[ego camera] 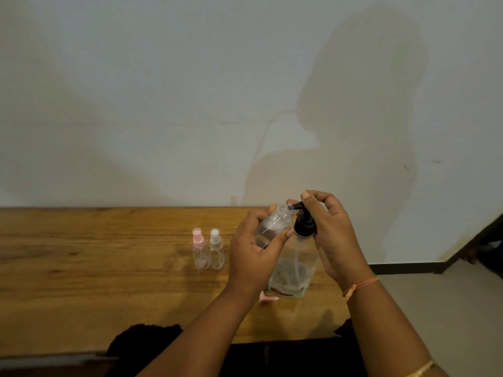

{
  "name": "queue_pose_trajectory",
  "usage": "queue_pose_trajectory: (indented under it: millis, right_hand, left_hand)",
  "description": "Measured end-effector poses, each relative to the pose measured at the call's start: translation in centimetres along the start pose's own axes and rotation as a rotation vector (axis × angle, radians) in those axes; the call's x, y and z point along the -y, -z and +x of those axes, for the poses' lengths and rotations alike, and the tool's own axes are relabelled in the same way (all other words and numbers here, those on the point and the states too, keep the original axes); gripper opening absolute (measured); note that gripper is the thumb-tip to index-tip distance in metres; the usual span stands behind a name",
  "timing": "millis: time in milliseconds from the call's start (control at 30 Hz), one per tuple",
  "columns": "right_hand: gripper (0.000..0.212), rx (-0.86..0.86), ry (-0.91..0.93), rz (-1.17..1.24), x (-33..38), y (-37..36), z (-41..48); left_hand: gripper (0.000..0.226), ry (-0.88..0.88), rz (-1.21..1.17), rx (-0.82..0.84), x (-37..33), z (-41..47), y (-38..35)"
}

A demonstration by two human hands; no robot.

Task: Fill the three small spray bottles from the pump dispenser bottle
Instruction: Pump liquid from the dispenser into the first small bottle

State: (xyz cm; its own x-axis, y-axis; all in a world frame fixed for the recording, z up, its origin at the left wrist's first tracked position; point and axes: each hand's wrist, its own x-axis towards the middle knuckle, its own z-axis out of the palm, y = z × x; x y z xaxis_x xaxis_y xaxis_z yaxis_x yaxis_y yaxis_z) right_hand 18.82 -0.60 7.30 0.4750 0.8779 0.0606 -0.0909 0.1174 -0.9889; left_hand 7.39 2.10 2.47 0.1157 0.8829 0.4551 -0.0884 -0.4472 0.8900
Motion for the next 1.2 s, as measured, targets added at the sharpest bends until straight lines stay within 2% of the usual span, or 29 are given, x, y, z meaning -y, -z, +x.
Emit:
queue_pose_trajectory:
  millis: [167,367,633,833,967,1200]
  right_hand:
    - [0.008,0.021,0.037,-0.073,0.06,-0.06,-0.15]
    - [0.014,0.017,0.055,-0.044,0.41,-0.13,-0.46]
    - [0.019,-0.001,0.015,-0.033,0.27,-0.13,-0.28]
    - [0.007,0.02,0.03,-0.059,0.09,-0.07,-0.04]
    - [0.009,0.018,0.022,-0.067,0.05,0.03,-0.04]
    - [0.019,0.007,0.009,0.044,0.13,0.04,-0.15]
  left_hand:
    - [0.026,-0.007,-0.043,0.029,0.13,0.0,-0.09]
    - [0.036,0.004,-0.029,0.017,-0.16,-0.16,-0.14]
    - [0.037,0.006,0.001,0.004,-0.77,-0.21,-0.1]
    - [0.039,0.015,0.009,0.028,-0.52,-0.34,-0.06]
    - [0.047,0.044,0.044,0.031,-0.46,-0.49,-0.06]
    - [0.034,0.014,0.069,0.031,-0.39,-0.49,-0.21]
